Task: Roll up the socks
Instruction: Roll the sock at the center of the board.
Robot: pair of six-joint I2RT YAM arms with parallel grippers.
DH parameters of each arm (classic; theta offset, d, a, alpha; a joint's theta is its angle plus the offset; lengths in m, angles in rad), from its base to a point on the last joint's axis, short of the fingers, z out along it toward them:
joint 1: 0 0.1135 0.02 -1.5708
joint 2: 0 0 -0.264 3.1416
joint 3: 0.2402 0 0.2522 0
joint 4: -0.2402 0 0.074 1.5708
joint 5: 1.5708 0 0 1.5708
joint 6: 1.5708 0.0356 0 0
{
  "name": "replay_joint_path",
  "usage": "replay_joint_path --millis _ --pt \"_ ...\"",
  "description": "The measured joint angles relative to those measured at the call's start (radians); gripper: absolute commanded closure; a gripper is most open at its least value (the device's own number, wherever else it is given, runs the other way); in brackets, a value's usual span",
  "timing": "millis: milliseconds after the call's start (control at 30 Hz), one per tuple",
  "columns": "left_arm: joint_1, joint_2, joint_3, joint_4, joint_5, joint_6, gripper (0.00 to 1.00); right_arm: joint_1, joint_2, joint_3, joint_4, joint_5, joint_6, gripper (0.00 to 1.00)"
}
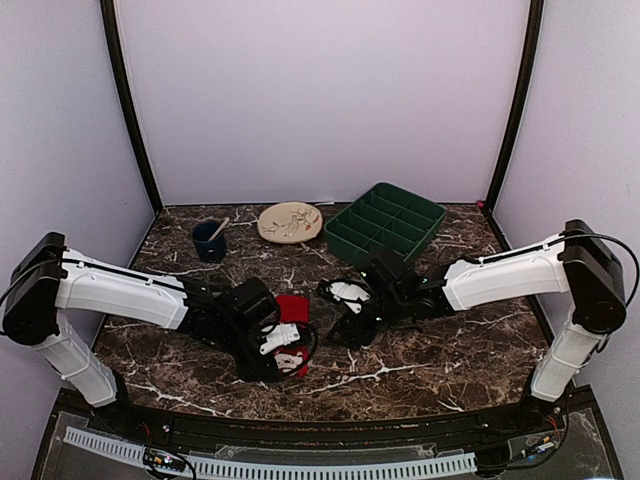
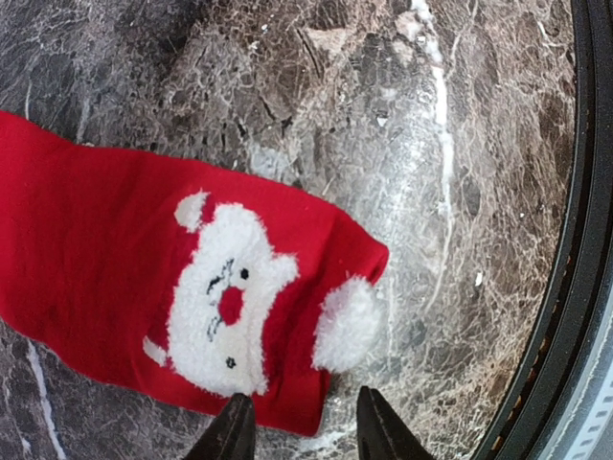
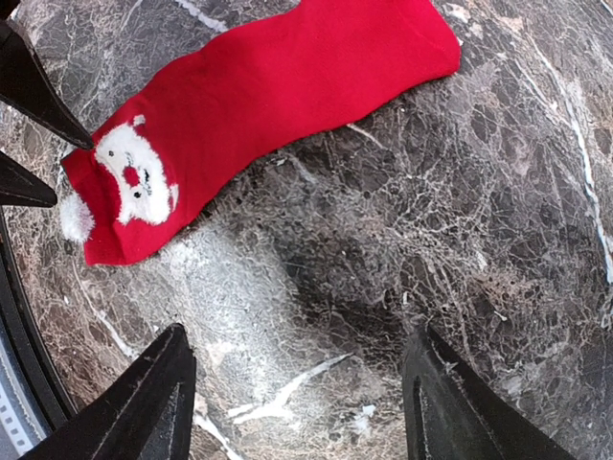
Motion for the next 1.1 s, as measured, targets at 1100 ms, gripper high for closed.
replay_joint_path --millis 1100 --pt "-0.035 0.182 0.137 -0.012 0.039 0.129 1.0 0.0 -0.047 0.0 -0.048 0.076 -0.024 0.31"
